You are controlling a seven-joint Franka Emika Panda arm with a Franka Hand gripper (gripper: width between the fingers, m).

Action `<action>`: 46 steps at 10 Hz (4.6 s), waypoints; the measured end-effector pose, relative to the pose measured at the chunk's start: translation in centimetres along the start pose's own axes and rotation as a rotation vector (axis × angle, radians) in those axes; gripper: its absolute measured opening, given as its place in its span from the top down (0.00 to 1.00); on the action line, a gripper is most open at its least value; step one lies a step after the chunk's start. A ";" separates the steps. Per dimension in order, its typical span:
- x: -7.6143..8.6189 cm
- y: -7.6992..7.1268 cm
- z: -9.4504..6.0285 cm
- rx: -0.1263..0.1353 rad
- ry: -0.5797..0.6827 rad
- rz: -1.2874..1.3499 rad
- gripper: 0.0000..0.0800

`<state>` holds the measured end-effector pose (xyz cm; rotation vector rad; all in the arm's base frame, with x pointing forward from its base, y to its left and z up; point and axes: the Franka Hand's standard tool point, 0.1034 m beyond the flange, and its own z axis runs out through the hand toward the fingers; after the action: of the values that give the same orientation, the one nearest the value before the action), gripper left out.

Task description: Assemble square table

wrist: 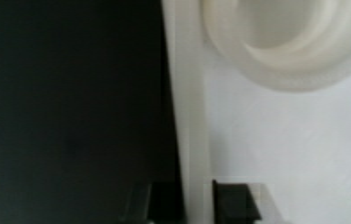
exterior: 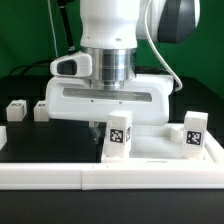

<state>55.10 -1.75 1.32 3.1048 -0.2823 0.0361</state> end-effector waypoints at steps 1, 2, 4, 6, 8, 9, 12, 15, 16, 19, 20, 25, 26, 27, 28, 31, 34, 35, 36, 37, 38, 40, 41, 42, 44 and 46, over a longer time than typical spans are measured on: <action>0.0 0.0 0.0 0.000 0.000 0.000 0.91; 0.0 0.0 0.0 0.000 0.000 0.000 0.91; 0.0 0.0 0.0 0.000 0.000 0.000 0.91; 0.0 0.0 0.0 -0.001 0.000 -0.008 0.91; 0.0 0.1 0.0 -0.001 0.000 -0.019 0.91; 0.1 0.5 -0.1 0.001 0.000 -0.088 0.91; 0.4 0.8 -0.2 -0.016 0.004 -0.295 0.92; 0.5 1.2 -0.2 -0.039 -0.004 -0.482 0.92; 1.0 1.2 -0.4 -0.065 0.007 -0.545 0.92; 2.1 1.5 -0.9 -0.127 0.043 -0.758 0.92; 2.2 1.6 -0.9 -0.129 0.041 -0.783 0.91; 2.8 1.7 -1.0 -0.166 0.022 -1.109 0.91; 3.3 1.2 -1.1 -0.185 0.017 -1.278 0.91; 3.8 0.4 -1.2 -0.202 0.024 -1.360 0.91; 3.8 0.5 -1.2 -0.208 0.015 -1.431 0.91; 3.8 1.2 -1.1 -0.233 -0.019 -1.609 0.91; 3.3 -2.7 -0.6 -0.213 -0.096 -1.736 0.92; 3.7 -5.0 -0.3 -0.200 -0.117 -1.755 0.92; 4.7 -7.0 -0.3 -0.204 -0.120 -1.802 0.92; 5.2 -7.9 -0.4 -0.216 -0.113 -1.837 0.92; 5.2 -7.8 -0.3 -0.226 -0.120 -1.877 0.92; 5.4 -7.2 -0.3 -0.239 -0.147 -2.005 0.92; 5.4 -7.1 -0.3 -0.243 -0.158 -2.052 0.92; 5.3 -7.3 -0.3 -0.250 -0.178 -2.108 0.92; 4.3 -9.5 -0.3 -0.226 -0.217 -2.156 0.92; 4.3 -9.9 -0.3 -0.220 -0.289 -2.213 0.92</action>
Offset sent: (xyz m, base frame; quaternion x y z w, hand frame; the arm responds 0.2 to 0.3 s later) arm 0.0000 0.0000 0.0000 0.0000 0.0000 0.0000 1.0000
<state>61.08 7.18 1.57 1.5239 2.5028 -0.3838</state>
